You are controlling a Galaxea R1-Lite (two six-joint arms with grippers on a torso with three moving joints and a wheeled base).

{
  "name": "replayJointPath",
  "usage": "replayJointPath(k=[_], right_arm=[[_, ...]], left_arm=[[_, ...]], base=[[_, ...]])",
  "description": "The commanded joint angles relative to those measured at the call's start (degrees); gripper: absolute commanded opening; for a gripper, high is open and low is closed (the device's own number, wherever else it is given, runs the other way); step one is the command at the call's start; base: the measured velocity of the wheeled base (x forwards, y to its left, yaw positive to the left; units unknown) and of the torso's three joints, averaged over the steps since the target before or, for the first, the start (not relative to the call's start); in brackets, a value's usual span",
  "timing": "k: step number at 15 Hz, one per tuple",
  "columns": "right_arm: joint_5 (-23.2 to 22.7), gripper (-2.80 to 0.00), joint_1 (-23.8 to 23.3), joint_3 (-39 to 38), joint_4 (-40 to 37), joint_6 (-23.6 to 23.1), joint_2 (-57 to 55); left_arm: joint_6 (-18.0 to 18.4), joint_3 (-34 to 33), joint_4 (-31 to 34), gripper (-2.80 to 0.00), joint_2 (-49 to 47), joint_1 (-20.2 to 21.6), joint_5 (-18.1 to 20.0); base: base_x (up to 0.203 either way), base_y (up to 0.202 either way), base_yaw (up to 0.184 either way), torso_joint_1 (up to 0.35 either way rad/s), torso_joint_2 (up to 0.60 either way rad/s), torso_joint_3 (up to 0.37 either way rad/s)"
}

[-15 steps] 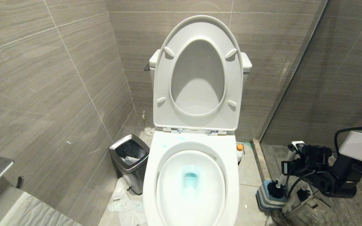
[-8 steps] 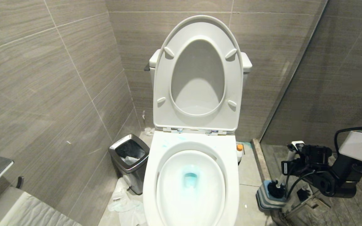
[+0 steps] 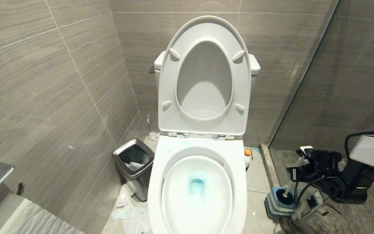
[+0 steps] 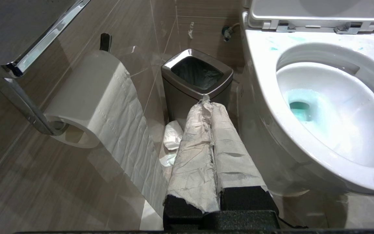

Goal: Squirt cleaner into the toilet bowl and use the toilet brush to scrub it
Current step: Put the toilet brush back, then flush the toilet

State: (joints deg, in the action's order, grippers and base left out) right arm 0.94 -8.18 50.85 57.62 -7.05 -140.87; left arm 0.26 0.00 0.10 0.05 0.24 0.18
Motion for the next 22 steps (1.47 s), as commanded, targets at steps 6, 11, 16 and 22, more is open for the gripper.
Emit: replayJointPath(k=[6,11,16,22], right_arm=[[0.1,0.00,-0.1,-4.6,0.6,-0.2,3.5],[0.1,0.00,0.0,-13.5,0.9,-3.4,10.8],[-0.2,0.00,0.0,-19.3,1.4,-5.4,25.2],[-4.6,0.00,0.0,-21.8,1.6,-5.3,43.4]], left_arm=[[0.0,-0.1,0.0,-2.80,0.0,0.0,0.0],[0.0,-0.1,0.0,-2.80,0.0,0.0,0.0],[0.0,-0.1,0.0,-2.80,0.0,0.0,0.0],[0.0,-0.1,0.0,-2.80,0.0,0.0,0.0]], base=[[0.000,0.000,0.000,0.000,0.00,0.000],[0.000,0.000,0.000,0.000,0.00,0.000],[0.000,0.000,0.000,0.000,0.00,0.000],[0.000,0.000,0.000,0.000,0.00,0.000]])
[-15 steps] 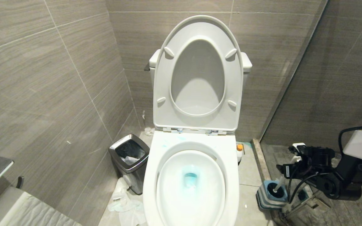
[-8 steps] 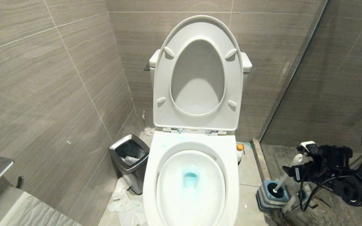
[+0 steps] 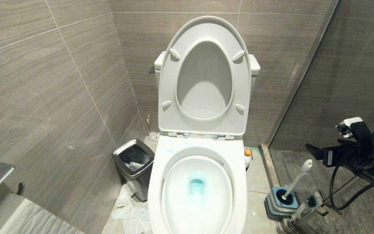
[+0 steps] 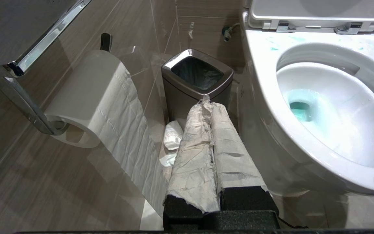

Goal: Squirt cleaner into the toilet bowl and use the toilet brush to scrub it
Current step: Flush the toilet

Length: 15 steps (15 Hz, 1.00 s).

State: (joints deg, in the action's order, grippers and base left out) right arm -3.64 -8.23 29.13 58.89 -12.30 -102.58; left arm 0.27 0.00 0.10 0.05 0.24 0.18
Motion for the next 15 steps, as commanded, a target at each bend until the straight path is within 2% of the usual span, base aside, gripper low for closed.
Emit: replayJointPath(k=[1,7,8,11,15], right_arm=[[-0.4,0.00,0.0,-0.3,0.3,0.0,7.4],[-1.2,0.00,0.1,-4.2,0.1,0.2,21.6],[-1.3,-2.80,0.1,-5.7,0.2,0.1,23.2],[-2.2,-2.80,0.1,-8.5,0.1,-0.1,28.0],[-6.3,-2.80,0.1,-9.1,-0.5,1.2,35.8]], left_arm=[[0.0,-0.1,0.0,-2.80,0.0,0.0,0.0],[0.0,-0.1,0.0,-2.80,0.0,0.0,0.0],[0.0,-0.1,0.0,-2.80,0.0,0.0,0.0],[0.0,-0.1,0.0,-2.80,0.0,0.0,0.0],[0.0,-0.1,0.0,-2.80,0.0,0.0,0.0]], base=[[0.000,0.000,0.000,0.000,0.00,0.000],[0.000,0.000,0.000,0.000,0.00,0.000],[0.000,0.000,0.000,0.000,0.00,0.000],[0.000,0.000,0.000,0.000,0.00,0.000],[0.000,0.000,0.000,0.000,0.00,0.000]])
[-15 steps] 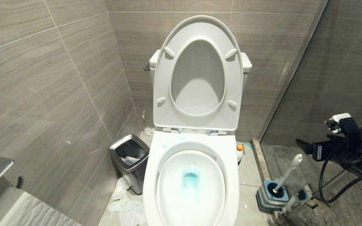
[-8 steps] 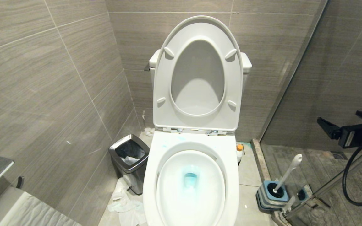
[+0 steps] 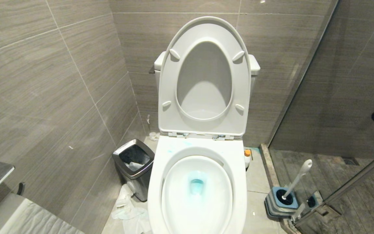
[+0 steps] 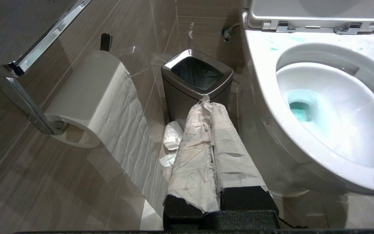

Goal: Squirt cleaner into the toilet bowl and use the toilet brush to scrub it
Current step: Flush the toilet

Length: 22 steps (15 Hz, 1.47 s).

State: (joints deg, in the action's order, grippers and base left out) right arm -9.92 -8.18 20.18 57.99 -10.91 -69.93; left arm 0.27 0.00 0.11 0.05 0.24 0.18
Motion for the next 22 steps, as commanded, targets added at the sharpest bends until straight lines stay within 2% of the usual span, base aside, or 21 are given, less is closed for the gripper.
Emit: replayJointPath(k=[1,5,8,12,16,19,22], right_arm=[[-1.0,-2.80,0.0,-0.4,0.2,-0.1,5.2],[-5.2,-2.80,0.1,-1.7,-4.1,1.5,15.6],[-5.9,-2.80,1.7,-1.9,-11.8,3.0,25.5],[-5.7,-2.80,3.8,-1.0,-31.0,6.1,40.2],[-3.9,-2.80,4.3,-0.8,-46.3,9.0,52.9],[-2.1,-2.80,4.7,-2.1,-47.8,9.2,53.9],[0.6,-2.80,7.1,-4.7,-48.3,9.2,58.3]], left_arm=[[0.0,-0.1,0.0,-2.80,0.0,0.0,0.0],[0.0,-0.1,0.0,-2.80,0.0,0.0,0.0],[0.0,-0.1,0.0,-2.80,0.0,0.0,0.0],[0.0,-0.1,0.0,-2.80,0.0,0.0,0.0],[0.0,-0.1,0.0,-2.80,0.0,0.0,0.0],[0.0,-0.1,0.0,-2.80,0.0,0.0,0.0],[0.0,-0.1,0.0,-2.80,0.0,0.0,0.0]], base=[[0.000,0.000,0.000,0.000,0.00,0.000],[0.000,0.000,0.000,0.000,0.00,0.000],[0.000,0.000,0.000,0.000,0.00,0.000],[0.000,0.000,0.000,0.000,0.00,0.000],[0.000,0.000,0.000,0.000,0.00,0.000],[0.000,0.000,0.000,0.000,0.00,0.000],[0.000,0.000,0.000,0.000,0.00,0.000]])
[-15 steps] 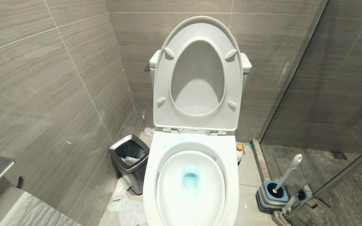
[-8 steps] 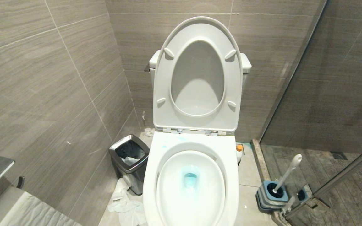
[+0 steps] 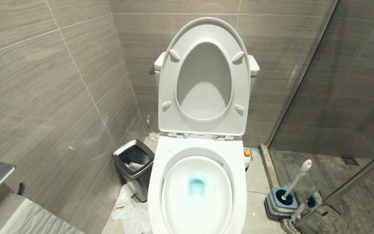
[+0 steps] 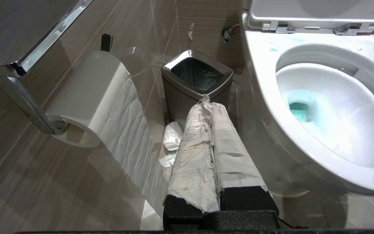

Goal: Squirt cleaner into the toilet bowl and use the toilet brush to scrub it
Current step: Flush the toilet

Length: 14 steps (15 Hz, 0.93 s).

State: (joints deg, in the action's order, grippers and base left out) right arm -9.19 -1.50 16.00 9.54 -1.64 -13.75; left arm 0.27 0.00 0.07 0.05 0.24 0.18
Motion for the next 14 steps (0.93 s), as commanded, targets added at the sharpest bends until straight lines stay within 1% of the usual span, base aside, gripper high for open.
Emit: replayJointPath(k=[1,3,5,8,9,10,11,14], right_arm=[[0.3,-2.80,0.9,-2.3,0.0,0.1,3.6],[1.0,-2.80,1.3,-5.6,-0.7,0.2,8.6],[1.5,-2.80,1.4,-9.5,-3.1,0.1,13.8],[6.5,-2.80,1.4,-16.2,-3.8,0.7,13.8],[8.5,-2.80,1.4,-17.3,-3.3,0.5,13.8],[9.9,-2.80,1.4,-17.5,-5.1,0.5,13.7],[10.5,-2.80,1.4,-17.5,-6.4,0.9,13.7],[10.3,-2.80,1.4,-17.5,-6.4,0.4,13.7]], left_arm=[[0.0,-0.1,0.0,-2.80,0.0,0.0,0.0],[0.0,-0.1,0.0,-2.80,0.0,0.0,0.0],[0.0,-0.1,0.0,-2.80,0.0,0.0,0.0],[0.0,-0.1,0.0,-2.80,0.0,0.0,0.0],[0.0,-0.1,0.0,-2.80,0.0,0.0,0.0],[0.0,-0.1,0.0,-2.80,0.0,0.0,0.0],[0.0,-0.1,0.0,-2.80,0.0,0.0,0.0],[0.0,-0.1,0.0,-2.80,0.0,0.0,0.0]], base=[[0.000,0.000,0.000,0.000,0.00,0.000],[0.000,0.000,0.000,0.000,0.00,0.000],[0.000,0.000,0.000,0.000,0.00,0.000],[0.000,0.000,0.000,0.000,0.00,0.000],[0.000,0.000,0.000,0.000,0.00,0.000],[0.000,0.000,0.000,0.000,0.00,0.000],[0.000,0.000,0.000,0.000,0.00,0.000],[0.000,0.000,0.000,0.000,0.00,0.000]])
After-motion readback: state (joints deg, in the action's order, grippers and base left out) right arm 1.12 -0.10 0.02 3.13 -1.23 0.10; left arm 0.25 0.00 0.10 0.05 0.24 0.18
